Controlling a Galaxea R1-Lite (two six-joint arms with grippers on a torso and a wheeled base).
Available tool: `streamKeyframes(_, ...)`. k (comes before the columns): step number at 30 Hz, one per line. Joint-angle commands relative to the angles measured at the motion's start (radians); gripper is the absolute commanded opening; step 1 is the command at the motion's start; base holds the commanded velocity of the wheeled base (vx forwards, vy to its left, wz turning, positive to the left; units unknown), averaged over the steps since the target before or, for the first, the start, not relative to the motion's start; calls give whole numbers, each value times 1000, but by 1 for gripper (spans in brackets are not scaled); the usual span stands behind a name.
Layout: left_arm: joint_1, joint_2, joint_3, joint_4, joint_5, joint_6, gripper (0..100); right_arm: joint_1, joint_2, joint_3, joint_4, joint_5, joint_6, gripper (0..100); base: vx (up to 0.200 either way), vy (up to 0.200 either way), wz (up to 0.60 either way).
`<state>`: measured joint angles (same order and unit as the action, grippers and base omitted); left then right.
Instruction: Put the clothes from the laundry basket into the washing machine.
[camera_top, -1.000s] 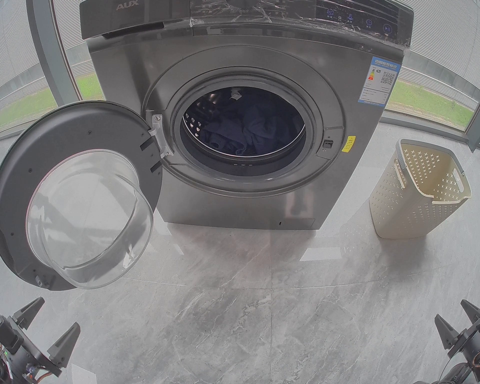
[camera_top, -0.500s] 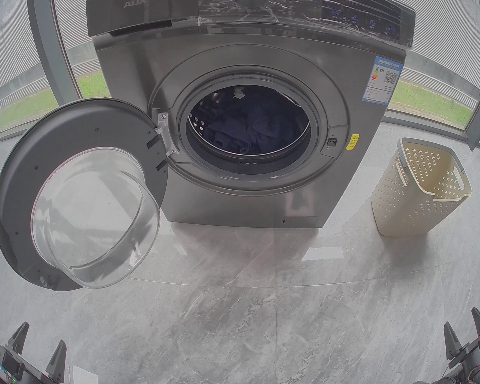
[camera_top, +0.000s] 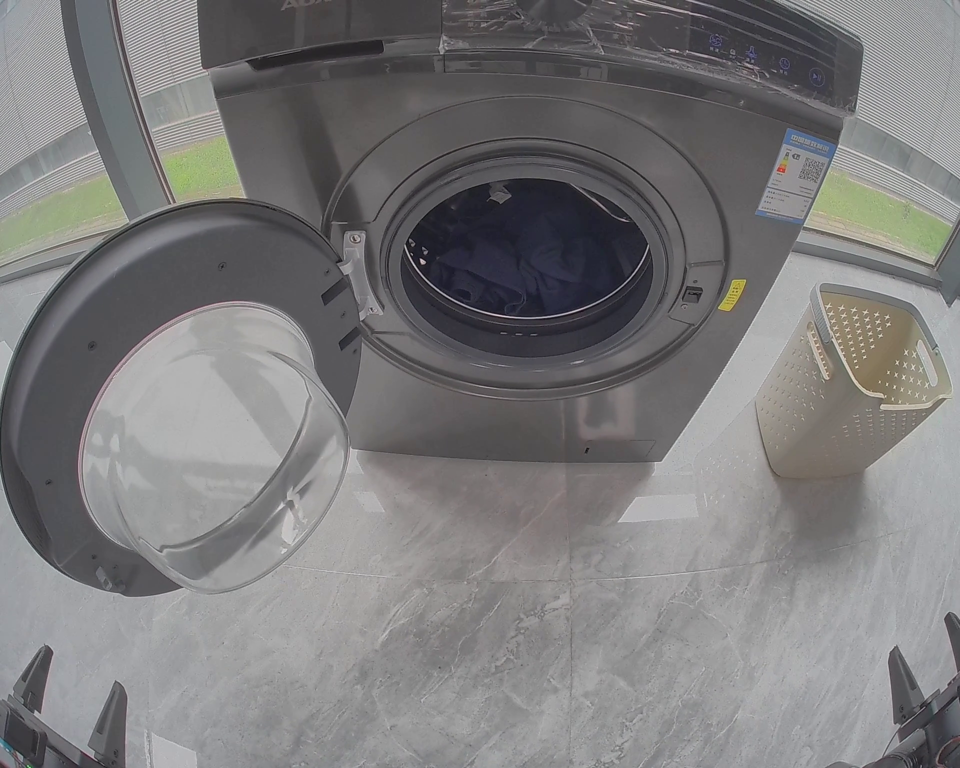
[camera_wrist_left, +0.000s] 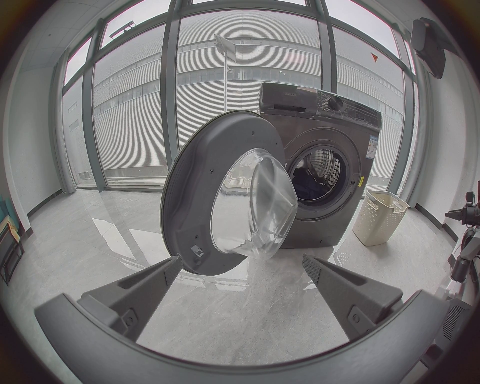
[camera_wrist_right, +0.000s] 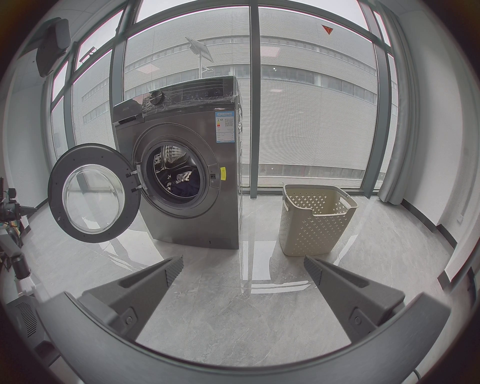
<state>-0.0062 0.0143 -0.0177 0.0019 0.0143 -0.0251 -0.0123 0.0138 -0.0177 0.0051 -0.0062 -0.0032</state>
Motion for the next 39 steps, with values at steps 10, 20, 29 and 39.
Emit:
streamKeyframes(10, 0, -14, 18, 0, 0, 1, 100, 0, -6, 18, -1, 0, 0, 100, 0, 200, 0)
streamKeyframes(20, 0, -14, 18, 0, 0, 1, 100, 0, -6, 18, -1, 0, 0, 100, 0, 200, 0)
streamKeyframes(29, 0, -14, 18, 1, 4, 14, 100, 0, -6, 18, -1, 0, 0, 100, 0, 200, 0)
streamKeyframes(39, 3, -14, 18, 0, 6, 19, 100, 0, -6, 18, -1, 0, 0, 100, 0, 0, 0)
